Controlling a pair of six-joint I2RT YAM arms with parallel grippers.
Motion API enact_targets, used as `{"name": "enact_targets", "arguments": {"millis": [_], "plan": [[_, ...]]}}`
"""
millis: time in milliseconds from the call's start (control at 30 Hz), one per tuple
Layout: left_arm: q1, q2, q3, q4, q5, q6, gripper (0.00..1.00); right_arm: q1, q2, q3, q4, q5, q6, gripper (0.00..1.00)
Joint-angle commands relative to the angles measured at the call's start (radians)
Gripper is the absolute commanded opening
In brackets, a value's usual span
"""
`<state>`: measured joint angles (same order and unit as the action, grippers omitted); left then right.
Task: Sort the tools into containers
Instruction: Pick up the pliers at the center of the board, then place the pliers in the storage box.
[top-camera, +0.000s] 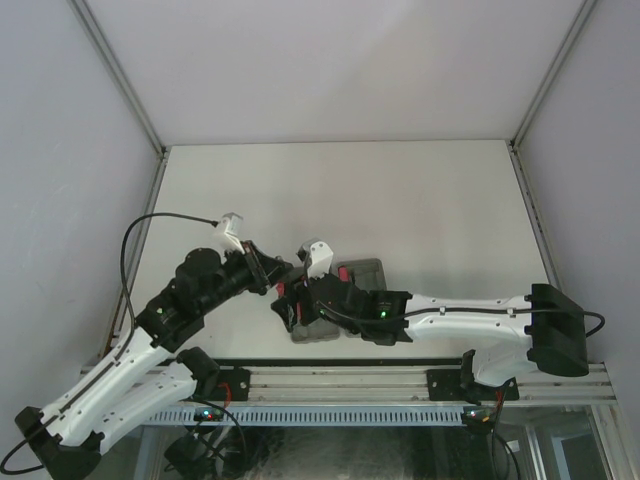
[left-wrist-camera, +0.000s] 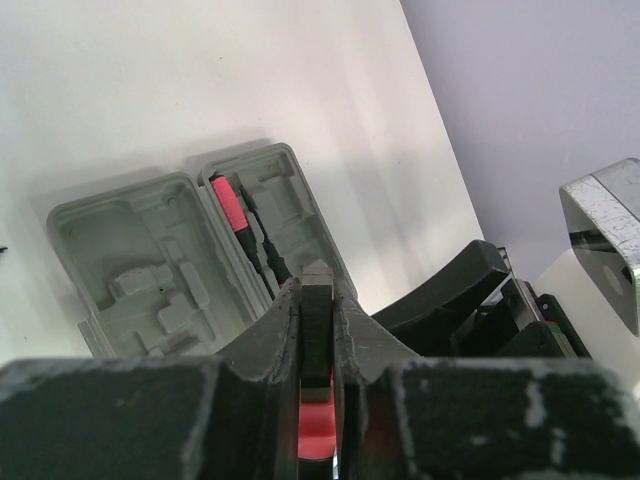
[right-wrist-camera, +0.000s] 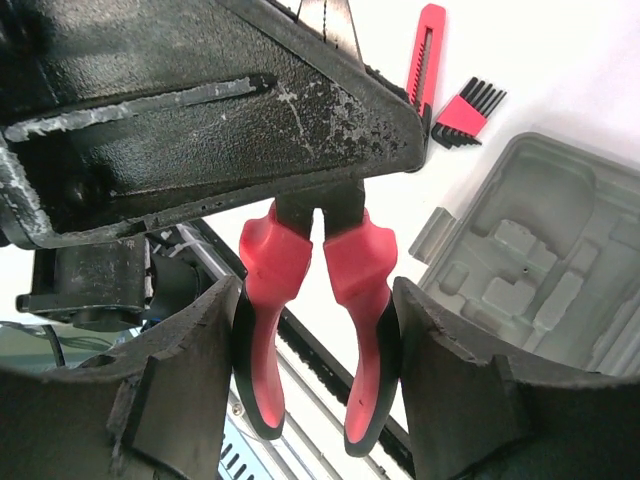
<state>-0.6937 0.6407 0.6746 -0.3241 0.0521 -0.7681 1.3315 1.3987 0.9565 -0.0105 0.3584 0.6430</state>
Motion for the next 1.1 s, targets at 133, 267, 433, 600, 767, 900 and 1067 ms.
{"name": "enact_targets", "arguments": {"millis": [133, 267, 433, 600, 767, 900, 1067], "plan": [[-0.004, -0.045, -0.001, 0.054, -0.031, 0.003, 0.27, 0.003, -0.006, 0.044, -0.023, 0.006, 0.012, 0.07], [-0.004, -0.058, 0.003, 0.044, -0.039, 0.008, 0.50, -0.004, -0.014, 0.043, -0.043, -0.004, 0.021, 0.01], [-0.004, -0.067, 0.023, 0.013, -0.056, 0.029, 0.59, -0.014, -0.028, 0.043, -0.077, 0.005, 0.036, 0.00], [-0.003, -0.077, 0.052, -0.064, -0.106, 0.069, 0.62, -0.032, -0.060, 0.018, -0.131, 0.032, 0.057, 0.00], [-0.003, -0.071, 0.067, -0.127, -0.140, 0.112, 0.64, -0.059, -0.128, -0.042, -0.216, 0.093, 0.109, 0.00], [-0.001, -0.042, 0.086, -0.193, -0.162, 0.158, 0.64, -0.081, -0.191, -0.094, -0.302, 0.150, 0.150, 0.00], [0.008, -0.007, 0.165, -0.304, -0.215, 0.249, 0.63, -0.126, -0.248, -0.128, -0.451, 0.208, 0.197, 0.00]]}}
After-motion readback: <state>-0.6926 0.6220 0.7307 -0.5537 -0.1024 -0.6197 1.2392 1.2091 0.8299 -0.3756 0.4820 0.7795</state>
